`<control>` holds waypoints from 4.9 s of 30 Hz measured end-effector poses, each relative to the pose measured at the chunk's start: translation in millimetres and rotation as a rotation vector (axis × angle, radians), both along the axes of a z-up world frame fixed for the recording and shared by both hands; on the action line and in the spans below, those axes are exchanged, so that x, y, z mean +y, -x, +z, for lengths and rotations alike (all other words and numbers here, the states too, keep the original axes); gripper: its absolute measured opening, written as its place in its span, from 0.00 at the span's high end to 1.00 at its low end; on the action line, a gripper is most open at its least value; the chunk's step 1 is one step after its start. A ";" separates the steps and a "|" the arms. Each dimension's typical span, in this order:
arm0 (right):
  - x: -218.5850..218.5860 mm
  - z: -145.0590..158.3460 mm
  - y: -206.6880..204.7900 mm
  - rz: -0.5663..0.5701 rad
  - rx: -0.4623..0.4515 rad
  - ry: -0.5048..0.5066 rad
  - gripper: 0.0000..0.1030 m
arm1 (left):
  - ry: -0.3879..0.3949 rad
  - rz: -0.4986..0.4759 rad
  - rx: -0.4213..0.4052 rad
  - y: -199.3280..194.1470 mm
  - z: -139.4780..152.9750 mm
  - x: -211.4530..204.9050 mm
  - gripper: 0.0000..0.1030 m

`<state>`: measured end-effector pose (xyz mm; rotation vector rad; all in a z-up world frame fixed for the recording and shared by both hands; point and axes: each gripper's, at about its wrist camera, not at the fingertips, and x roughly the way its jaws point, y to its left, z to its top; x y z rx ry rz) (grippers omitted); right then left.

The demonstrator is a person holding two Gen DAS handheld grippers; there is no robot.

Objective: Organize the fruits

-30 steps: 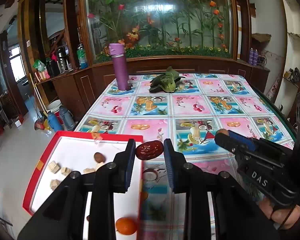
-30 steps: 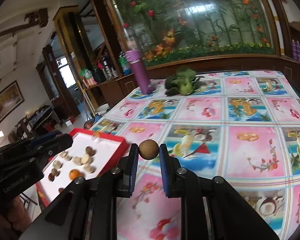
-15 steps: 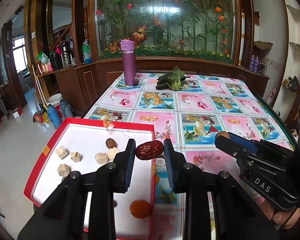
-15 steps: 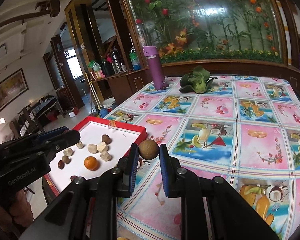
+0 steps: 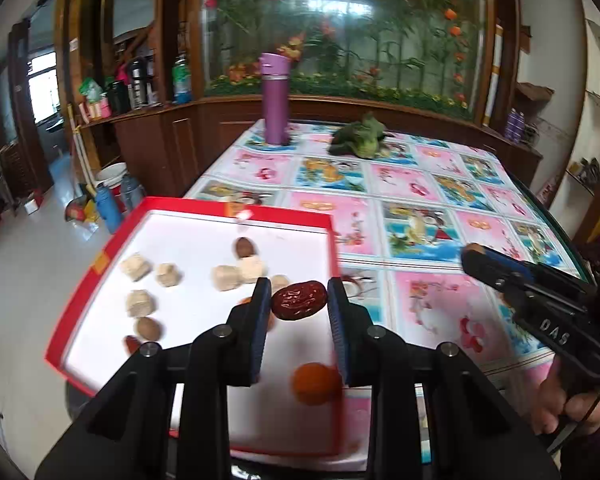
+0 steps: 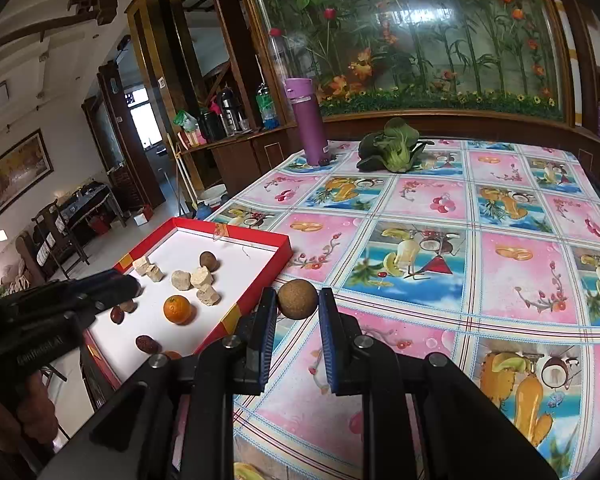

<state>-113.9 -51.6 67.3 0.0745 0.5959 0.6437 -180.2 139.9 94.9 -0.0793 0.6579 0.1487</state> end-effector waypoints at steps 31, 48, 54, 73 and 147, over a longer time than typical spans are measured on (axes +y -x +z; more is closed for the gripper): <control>142.6 6.2 39.4 0.330 -0.026 0.107 0.81 | -0.012 0.211 0.012 28.5 -10.0 101.5 0.70; 176.3 -13.7 14.4 0.348 0.124 0.129 0.81 | -0.089 0.245 0.070 4.6 -27.2 110.5 0.70; 182.1 -17.4 9.2 0.337 0.145 0.137 0.81 | -0.094 0.249 0.092 -0.4 -34.8 114.4 0.70; 186.8 -22.3 5.2 0.299 0.160 0.150 0.81 | -0.123 0.254 0.152 -13.2 -52.7 114.7 0.70; 53.3 44.4 59.1 0.133 -0.098 0.008 0.33 | -0.087 0.369 -0.052 62.6 51.4 47.3 0.00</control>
